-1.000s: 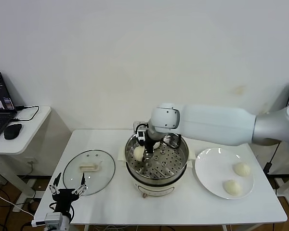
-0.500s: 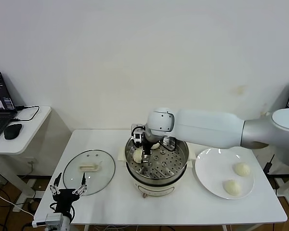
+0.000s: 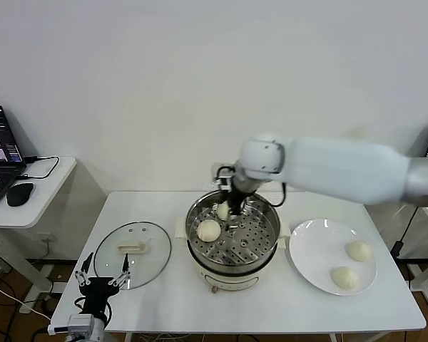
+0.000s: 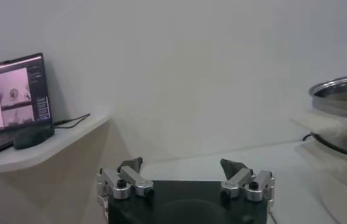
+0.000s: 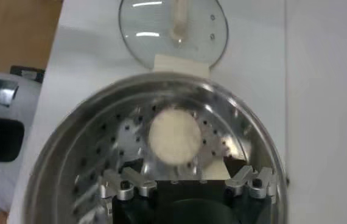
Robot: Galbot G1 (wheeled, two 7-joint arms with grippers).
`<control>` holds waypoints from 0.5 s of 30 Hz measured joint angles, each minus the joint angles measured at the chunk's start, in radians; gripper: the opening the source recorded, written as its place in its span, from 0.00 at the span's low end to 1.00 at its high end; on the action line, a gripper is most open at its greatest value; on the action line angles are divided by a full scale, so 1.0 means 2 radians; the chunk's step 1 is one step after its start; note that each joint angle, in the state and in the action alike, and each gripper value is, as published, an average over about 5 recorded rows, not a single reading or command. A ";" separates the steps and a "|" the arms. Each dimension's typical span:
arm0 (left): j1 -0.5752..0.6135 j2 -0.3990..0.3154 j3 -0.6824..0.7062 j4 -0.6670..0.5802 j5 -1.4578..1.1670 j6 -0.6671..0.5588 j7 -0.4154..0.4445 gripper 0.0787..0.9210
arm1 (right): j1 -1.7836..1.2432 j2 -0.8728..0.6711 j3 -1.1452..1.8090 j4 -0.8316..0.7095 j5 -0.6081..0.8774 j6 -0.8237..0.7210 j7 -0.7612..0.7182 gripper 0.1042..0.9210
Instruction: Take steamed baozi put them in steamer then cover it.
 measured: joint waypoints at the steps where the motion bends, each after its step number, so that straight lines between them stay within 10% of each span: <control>1: 0.001 0.001 0.001 0.000 0.001 0.000 0.000 0.88 | 0.008 -0.016 -0.005 0.008 -0.007 0.006 -0.007 0.88; 15: 0.010 0.008 0.001 -0.003 0.004 -0.001 0.000 0.88 | -0.005 -0.235 -0.014 0.063 -0.152 0.103 -0.074 0.88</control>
